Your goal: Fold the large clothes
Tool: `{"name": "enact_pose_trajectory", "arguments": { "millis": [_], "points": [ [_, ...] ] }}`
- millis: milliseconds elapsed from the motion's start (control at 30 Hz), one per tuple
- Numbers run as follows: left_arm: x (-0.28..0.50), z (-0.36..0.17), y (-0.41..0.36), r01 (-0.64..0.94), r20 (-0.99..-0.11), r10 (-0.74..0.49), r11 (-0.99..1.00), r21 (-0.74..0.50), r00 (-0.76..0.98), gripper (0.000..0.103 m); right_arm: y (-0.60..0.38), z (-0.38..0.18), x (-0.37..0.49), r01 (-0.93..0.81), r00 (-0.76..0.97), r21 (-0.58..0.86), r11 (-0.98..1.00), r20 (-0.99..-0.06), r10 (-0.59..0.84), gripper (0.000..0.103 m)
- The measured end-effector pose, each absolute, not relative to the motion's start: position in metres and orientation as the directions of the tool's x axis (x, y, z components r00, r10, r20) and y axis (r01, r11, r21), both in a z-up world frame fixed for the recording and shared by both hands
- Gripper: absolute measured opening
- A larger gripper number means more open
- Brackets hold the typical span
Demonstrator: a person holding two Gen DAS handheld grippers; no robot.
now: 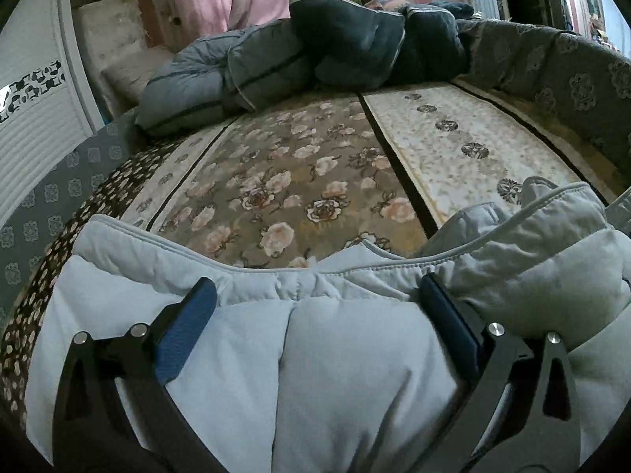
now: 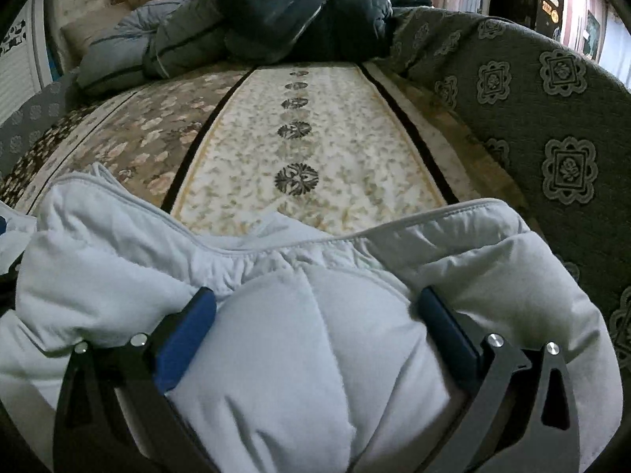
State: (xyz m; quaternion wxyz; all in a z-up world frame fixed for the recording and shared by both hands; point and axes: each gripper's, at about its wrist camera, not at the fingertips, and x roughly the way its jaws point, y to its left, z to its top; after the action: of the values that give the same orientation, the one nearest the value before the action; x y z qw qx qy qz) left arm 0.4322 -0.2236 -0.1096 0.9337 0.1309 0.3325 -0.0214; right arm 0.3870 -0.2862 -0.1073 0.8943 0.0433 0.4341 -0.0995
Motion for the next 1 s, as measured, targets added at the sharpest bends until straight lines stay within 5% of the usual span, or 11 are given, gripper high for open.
{"name": "enact_pose_trajectory", "arguments": {
  "millis": [533, 800, 1000],
  "points": [
    [0.428, -0.112, -0.222, 0.131, -0.625, 0.029, 0.969, 0.209, 0.780, 0.100, -0.288, -0.106, 0.382, 0.217, 0.634, -0.005, 0.976, -0.760, -0.144, 0.101],
    [0.394, -0.106, -0.219, 0.098, -0.532, 0.032, 0.972, 0.215, 0.846, 0.100, -0.276, -0.095, 0.357, 0.254, 0.667, -0.067, 0.965, -0.710, -0.225, 0.101],
    [0.384, -0.090, -0.212, 0.141, -0.575, 0.000, 0.969, 0.201, 0.818, 0.100, -0.275, -0.074, 0.318, 0.233, 0.703, -0.042, 0.972, -0.683, -0.198, 0.101]
  ]
}}
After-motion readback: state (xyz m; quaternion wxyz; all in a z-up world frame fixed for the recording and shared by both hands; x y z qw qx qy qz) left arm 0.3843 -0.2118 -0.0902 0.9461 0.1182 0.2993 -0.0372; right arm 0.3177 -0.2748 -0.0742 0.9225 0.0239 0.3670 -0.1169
